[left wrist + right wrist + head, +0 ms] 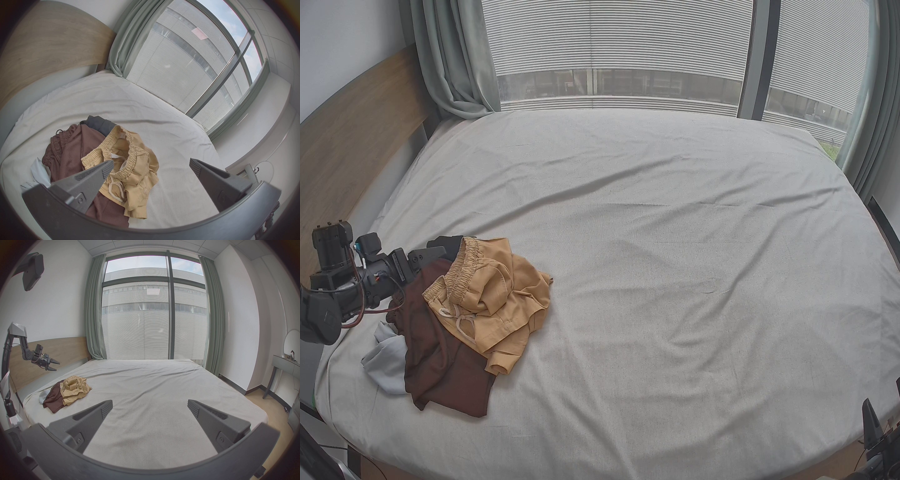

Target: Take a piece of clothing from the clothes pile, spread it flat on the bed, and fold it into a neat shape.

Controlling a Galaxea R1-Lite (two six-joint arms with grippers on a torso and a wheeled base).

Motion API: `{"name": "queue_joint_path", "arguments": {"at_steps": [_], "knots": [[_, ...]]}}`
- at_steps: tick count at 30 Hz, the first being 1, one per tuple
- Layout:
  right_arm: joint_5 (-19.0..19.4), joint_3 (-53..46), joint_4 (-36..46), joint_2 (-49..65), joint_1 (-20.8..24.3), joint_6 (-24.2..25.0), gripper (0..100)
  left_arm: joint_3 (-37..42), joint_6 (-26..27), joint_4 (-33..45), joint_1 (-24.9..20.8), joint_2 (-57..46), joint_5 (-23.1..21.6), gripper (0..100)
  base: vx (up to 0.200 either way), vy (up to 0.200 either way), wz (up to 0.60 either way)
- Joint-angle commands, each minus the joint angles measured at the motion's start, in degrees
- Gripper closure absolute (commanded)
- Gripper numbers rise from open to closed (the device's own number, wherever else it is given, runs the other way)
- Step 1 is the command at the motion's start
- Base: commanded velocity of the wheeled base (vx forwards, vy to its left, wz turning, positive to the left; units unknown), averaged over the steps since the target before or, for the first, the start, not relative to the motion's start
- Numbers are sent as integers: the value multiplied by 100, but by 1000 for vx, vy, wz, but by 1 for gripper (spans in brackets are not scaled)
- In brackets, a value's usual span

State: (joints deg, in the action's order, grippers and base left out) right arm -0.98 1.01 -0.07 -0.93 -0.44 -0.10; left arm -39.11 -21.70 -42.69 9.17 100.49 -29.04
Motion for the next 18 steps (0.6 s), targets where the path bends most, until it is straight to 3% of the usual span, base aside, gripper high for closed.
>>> {"name": "queue_joint_path", "arguments": {"at_steps": [1,18], "knots": [[1,-101,-1,93,0,1,0,-62,-1,-46,-64,305,12,0,0,0,0],[1,-101,-1,93,0,1,0,-1169,-10,42,-372,1298,214,0,0,0,0]]}}
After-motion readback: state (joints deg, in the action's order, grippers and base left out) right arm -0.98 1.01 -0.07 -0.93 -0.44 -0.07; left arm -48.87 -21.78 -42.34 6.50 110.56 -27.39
